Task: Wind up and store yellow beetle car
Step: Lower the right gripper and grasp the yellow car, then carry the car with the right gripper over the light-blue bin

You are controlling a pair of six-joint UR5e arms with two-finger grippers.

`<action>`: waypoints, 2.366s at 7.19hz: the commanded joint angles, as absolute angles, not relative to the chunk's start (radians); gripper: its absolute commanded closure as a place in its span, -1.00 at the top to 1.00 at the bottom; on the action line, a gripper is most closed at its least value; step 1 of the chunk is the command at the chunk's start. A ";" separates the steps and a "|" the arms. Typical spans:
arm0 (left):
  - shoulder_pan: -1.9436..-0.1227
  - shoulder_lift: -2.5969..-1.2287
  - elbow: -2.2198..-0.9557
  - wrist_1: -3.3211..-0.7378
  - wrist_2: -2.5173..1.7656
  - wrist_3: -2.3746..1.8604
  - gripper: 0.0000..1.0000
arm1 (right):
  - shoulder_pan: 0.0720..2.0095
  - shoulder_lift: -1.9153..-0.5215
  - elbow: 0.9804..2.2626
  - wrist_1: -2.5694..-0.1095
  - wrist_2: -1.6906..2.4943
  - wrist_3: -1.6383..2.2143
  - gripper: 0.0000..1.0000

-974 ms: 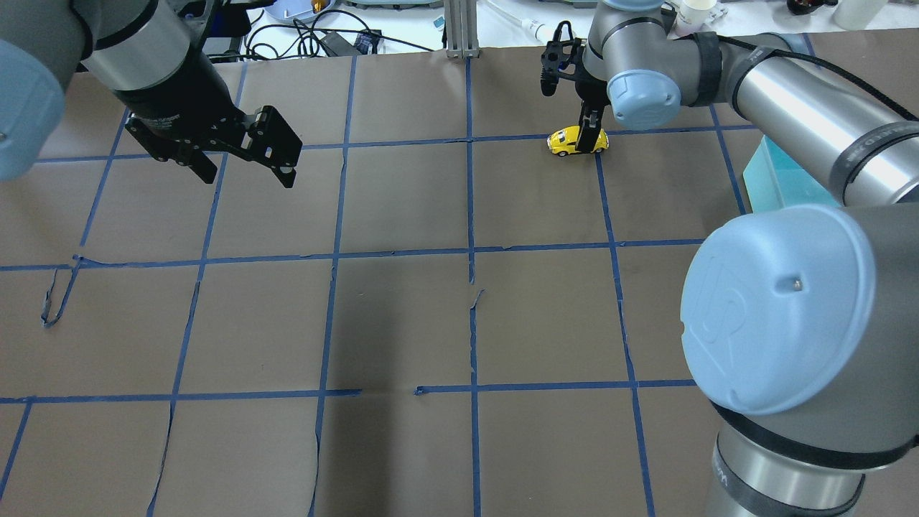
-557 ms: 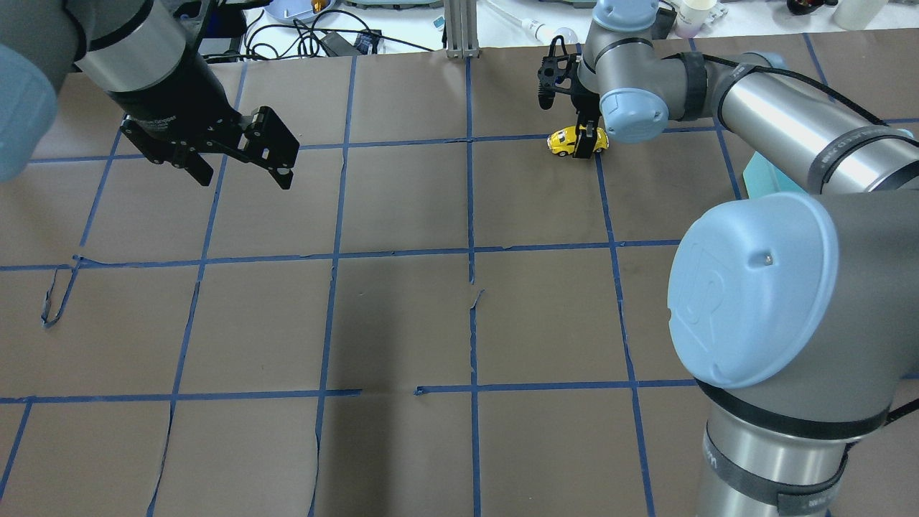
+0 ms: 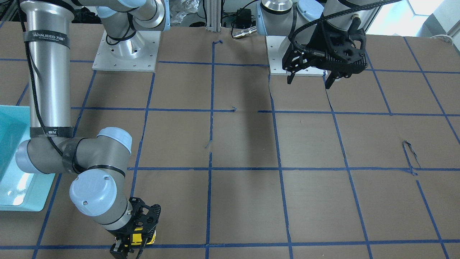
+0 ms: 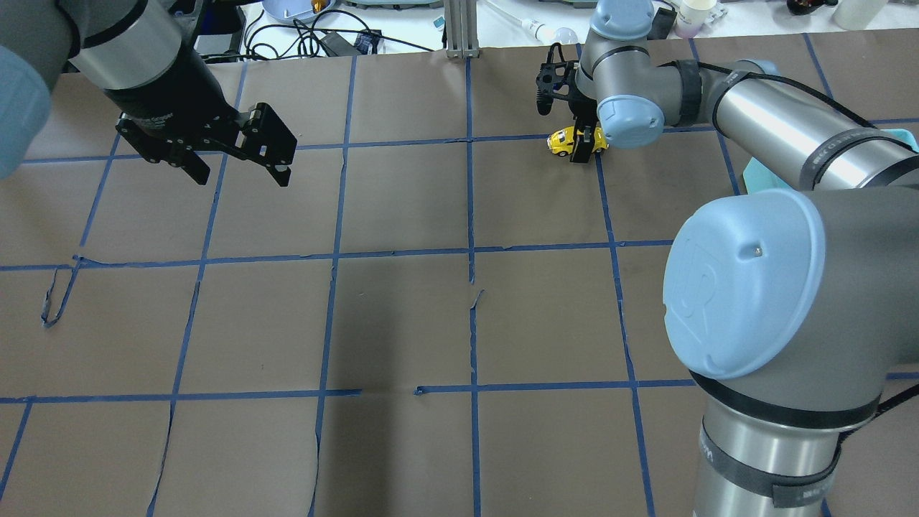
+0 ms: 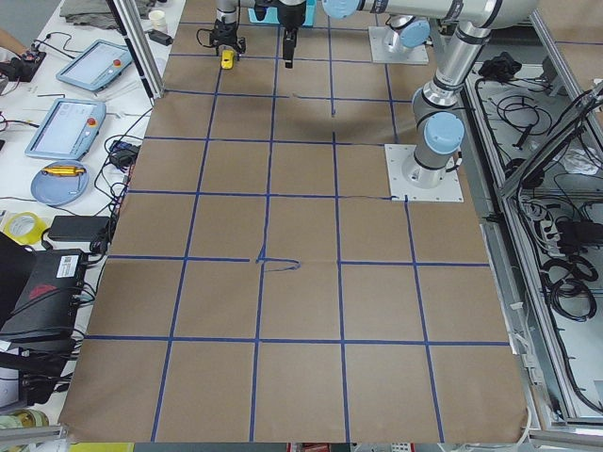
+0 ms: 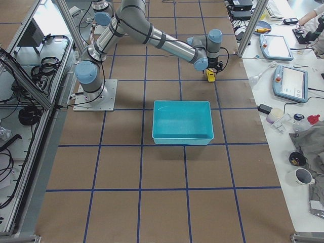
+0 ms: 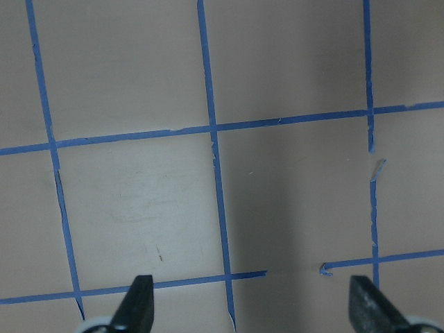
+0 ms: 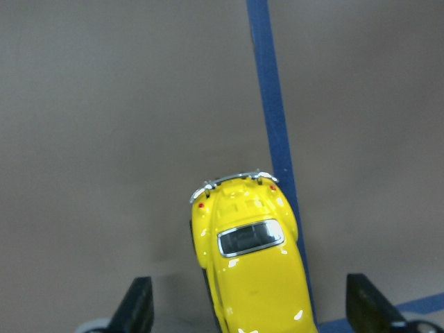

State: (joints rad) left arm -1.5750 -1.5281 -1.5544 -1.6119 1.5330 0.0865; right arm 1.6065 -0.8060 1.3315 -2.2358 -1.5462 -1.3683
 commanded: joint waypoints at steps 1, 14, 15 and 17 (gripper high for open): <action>-1.572 -1.529 -1.557 -1.611 1.531 0.087 1.00 | 1.606 -0.795 1.331 -2.235 -1.543 -1.368 0.77; -1.569 -1.531 -1.560 -1.600 1.525 0.100 1.00 | 1.285 -1.247 1.437 -1.680 -1.664 -1.599 -1.00; -1.569 -1.531 -1.560 -1.598 1.523 0.101 1.00 | 1.196 -1.277 1.506 -1.699 -1.664 -1.690 -1.00; -1.569 -1.531 -1.560 -1.598 1.523 0.101 1.00 | 1.051 -1.284 1.574 -1.771 -1.675 -1.897 -1.00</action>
